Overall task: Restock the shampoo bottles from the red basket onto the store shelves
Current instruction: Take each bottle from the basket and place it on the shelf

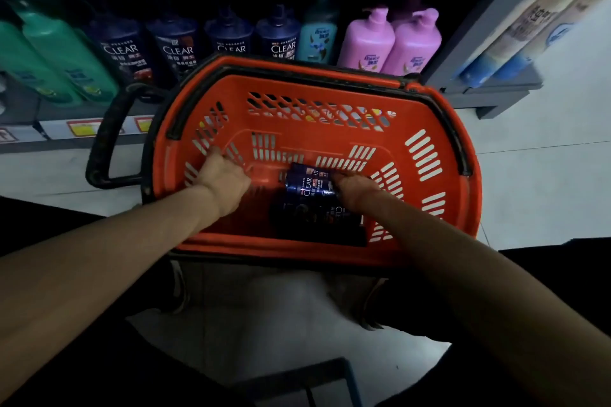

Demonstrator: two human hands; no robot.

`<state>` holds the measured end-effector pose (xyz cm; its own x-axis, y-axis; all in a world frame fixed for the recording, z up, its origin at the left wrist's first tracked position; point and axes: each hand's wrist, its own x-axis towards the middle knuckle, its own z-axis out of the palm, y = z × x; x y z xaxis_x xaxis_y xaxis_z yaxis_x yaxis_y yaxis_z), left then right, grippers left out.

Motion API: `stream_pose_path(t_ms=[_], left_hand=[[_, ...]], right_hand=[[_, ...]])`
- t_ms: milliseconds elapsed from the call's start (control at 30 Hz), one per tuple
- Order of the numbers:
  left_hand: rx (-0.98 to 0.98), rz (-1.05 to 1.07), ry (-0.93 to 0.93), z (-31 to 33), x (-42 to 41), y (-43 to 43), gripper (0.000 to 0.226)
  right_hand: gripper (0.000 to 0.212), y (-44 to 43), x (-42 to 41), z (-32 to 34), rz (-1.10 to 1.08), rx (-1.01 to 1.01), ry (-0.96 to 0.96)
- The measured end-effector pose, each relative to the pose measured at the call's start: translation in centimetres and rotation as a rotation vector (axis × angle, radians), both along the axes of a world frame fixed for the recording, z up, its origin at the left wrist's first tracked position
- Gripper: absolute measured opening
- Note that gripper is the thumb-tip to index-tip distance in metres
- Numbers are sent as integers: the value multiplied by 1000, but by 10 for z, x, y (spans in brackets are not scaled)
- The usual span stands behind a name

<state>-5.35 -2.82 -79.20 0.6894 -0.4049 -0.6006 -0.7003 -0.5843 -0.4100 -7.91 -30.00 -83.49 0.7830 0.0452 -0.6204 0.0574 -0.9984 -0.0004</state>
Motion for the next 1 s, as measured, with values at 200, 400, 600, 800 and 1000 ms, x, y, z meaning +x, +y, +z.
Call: stream_pose_path(t_ms=[200,400,600,800,1000], left_hand=[[133,-13,-66,1,0,0,34],[71,-22,-104,6,1,0,33],[30,19,-108,23,0,-5,33],[-403,282,-104,74,0,-21,32],[-1049,600,-113,153,5,-33,23]], right_hand=[[59,-12,10,-26,-27,-18,50],[51,-9,12,-28,-1,-64,22],[30,11,0,3,6,-106,-27],[20,14,2,87,3,-51,-201],[38,11,7,199,-89,273,-377]])
